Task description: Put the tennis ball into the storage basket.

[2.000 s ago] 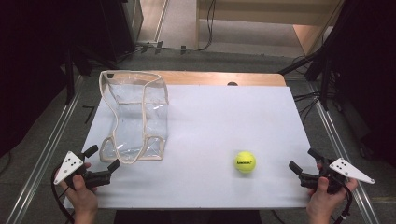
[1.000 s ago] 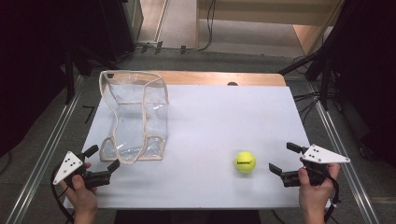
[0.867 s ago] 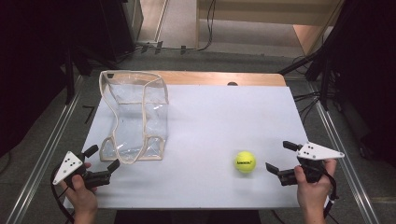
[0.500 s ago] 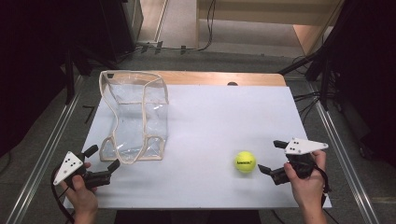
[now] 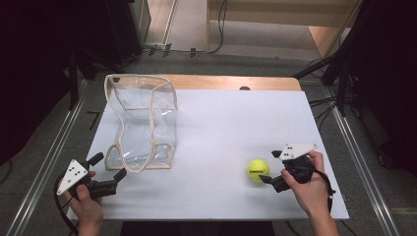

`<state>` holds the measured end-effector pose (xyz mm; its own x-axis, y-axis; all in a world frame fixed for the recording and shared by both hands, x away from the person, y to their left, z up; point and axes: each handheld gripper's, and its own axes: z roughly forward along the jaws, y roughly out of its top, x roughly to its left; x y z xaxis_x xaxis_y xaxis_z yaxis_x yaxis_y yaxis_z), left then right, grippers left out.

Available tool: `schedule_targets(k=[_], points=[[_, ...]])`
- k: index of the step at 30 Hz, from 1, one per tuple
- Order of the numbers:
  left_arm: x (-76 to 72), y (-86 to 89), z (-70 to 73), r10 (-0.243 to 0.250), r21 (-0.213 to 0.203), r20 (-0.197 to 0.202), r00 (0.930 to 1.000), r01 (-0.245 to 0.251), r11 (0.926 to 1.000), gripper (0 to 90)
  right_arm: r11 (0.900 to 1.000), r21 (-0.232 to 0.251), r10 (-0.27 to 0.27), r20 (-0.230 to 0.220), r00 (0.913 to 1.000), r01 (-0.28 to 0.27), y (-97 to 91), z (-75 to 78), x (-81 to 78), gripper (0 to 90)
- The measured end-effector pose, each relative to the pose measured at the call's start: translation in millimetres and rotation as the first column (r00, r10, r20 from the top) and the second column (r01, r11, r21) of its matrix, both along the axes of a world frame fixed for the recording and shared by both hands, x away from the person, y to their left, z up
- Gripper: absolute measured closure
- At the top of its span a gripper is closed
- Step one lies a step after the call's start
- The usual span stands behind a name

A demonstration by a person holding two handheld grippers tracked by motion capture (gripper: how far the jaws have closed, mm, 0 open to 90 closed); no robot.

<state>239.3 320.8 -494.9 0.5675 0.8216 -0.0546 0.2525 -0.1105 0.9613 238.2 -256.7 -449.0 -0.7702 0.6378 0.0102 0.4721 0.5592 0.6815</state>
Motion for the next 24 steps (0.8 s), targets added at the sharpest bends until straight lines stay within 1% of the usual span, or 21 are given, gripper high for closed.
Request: schedule_targets(k=[2,3,4,6,8,10,11,12,13,15,16,17,18,19,20,21,22,24], points=[[0.1,0.1,0.0,-0.001,0.001,0.001,1.0000,0.001,1.0000,0.0,0.9997,-0.020,-0.010,0.001,0.9999,0.010,3.2,-1.0,2.5,12.3],[0.1,0.0,0.0,-0.001,-0.001,0.001,1.0000,0.001,1.0000,0.0,0.9997,-0.022,-0.005,-0.012,0.9999,0.005,4.4,-1.7,4.4,11.4],[0.1,0.0,0.0,-0.001,-0.001,0.001,1.0000,0.001,1.0000,0.0,0.9998,-0.019,0.011,-0.033,0.9994,-0.012,5.9,-2.6,6.6,10.8],[0.1,0.0,0.0,-0.001,-0.002,0.000,1.0000,0.001,1.0000,0.0,0.9991,-0.039,0.017,-0.041,0.9990,-0.018,8.9,-3.7,9.1,10.6],[0.1,0.0,0.0,-0.001,-0.001,0.000,1.0000,0.001,1.0000,0.0,0.9984,-0.046,0.028,-0.054,0.9982,-0.031,11.4,-4.8,11.0,8.6],[0.1,0.1,0.0,-0.001,-0.002,-0.001,1.0000,0.001,1.0000,0.0,0.9981,-0.053,0.028,-0.059,0.9979,-0.031,12.5,-5.4,12.1,8.7],[0.2,0.1,0.0,-0.002,-0.004,-0.001,1.0000,0.002,1.0000,0.0,0.9972,-0.062,0.037,-0.079,0.9962,-0.042,15.0,-7.1,14.6,8.7],[0.2,0.1,0.0,-0.002,-0.004,-0.001,1.0000,0.002,1.0000,0.0,0.9972,-0.062,0.037,-0.079,0.9962,-0.042,15.0,-7.1,14.6,8.7],[0.3,0.0,0.0,-0.002,-0.002,-0.001,1.0000,0.002,1.0000,0.0,0.9961,-0.076,0.039,-0.093,0.9950,-0.046,17.3,-9.0,17.5,8.7],[0.3,-0.1,0.0,-0.002,-0.002,-0.001,1.0000,0.002,1.0000,0.0,0.9961,-0.074,0.040,-0.101,0.9941,-0.048,18.3,-9.6,18.5,8.7],[0.2,-0.2,0.0,-0.003,-0.001,-0.001,1.0000,0.003,1.0000,0.0,0.9954,-0.079,0.045,-0.107,0.9933,-0.054,19.2,-10.3,19.6,8.6],[0.3,0.0,0.0,-0.004,-0.002,-0.001,1.0000,0.004,1.0000,0.0,0.9935,-0.097,0.045,-0.133,0.9900,-0.059,23.3,-12.7,22.1,8.6],[0.3,0.0,0.0,-0.004,-0.002,-0.001,1.0000,0.004,1.0000,0.0,0.9935,-0.097,0.045,-0.133,0.9900,-0.059,23.3,-12.7,22.1,8.6],[0.4,0.2,0.0,-0.005,-0.004,0.000,1.0000,0.005,1.0000,0.0,0.9904,-0.119,0.051,-0.148,0.9877,-0.069,26.6,-15.6,24.8,8.7],[0.4,0.2,0.0,-0.005,-0.004,0.000,1.0000,0.005,1.0000,0.0,0.9904,-0.119,0.051,-0.148,0.9877,-0.069,26.6,-15.6,24.8,8.7],[0.5,0.1,0.0,-0.005,-0.004,-0.001,1.0000,0.005,1.0000,0.0,0.9884,-0.133,0.050,-0.169,0.9844,-0.073,29.5,-18.9,27.0,8.7],[0.5,0.0,0.0,-0.005,-0.004,-0.001,1.0000,0.005,1.0000,0.0,0.9872,-0.139,0.052,-0.178,0.9826,-0.077,30.8,-20.6,28.4,8.6],[0.5,0.0,0.0,-0.005,-0.004,-0.001,1.0000,0.005,1.0000,0.0,0.9864,-0.143,0.053,-0.185,0.9813,-0.080,32.0,-22.1,29.7,8.7]])
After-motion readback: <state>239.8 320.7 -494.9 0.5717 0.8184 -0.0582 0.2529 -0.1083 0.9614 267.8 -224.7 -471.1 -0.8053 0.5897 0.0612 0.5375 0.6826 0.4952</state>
